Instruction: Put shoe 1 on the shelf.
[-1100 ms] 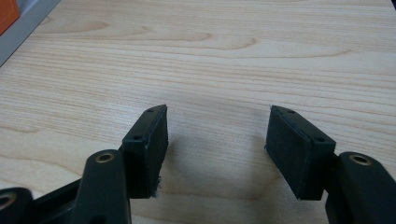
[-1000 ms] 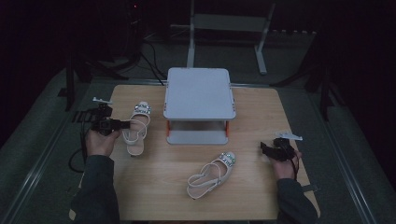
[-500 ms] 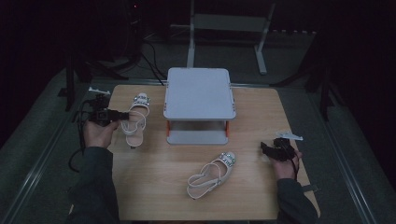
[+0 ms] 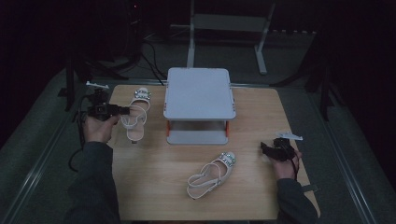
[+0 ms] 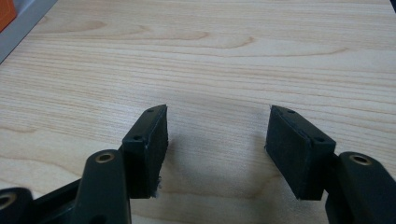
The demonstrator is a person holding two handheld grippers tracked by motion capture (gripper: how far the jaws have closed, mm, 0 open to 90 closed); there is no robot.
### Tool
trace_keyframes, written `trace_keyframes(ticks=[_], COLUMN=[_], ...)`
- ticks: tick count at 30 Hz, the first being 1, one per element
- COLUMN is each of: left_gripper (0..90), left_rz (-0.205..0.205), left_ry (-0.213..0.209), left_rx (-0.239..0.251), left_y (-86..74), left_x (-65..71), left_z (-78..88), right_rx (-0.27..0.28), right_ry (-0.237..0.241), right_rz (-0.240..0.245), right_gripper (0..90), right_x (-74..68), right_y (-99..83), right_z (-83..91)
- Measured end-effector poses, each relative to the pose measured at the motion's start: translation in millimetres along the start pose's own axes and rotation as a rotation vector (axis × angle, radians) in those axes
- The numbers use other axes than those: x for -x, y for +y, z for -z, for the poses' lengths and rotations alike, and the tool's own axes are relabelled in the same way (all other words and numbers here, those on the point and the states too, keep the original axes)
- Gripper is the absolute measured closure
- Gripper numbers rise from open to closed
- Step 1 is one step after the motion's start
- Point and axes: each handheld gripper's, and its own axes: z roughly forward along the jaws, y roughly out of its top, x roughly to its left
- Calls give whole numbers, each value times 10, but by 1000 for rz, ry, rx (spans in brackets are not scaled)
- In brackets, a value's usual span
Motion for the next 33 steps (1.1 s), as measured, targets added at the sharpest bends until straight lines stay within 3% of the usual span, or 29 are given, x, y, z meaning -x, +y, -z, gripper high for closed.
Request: trace_keyframes(ticks=[33], left_gripper=[837], left_rz=[-27], left_ry=[-36], left_rx=[76], left_y=[510], left_x=[390], left_z=[288], right_rx=[1], right_ry=[-2], right_rz=[-6], right_gripper=[388], right_x=[1], right_y=[0], right_z=[-1])
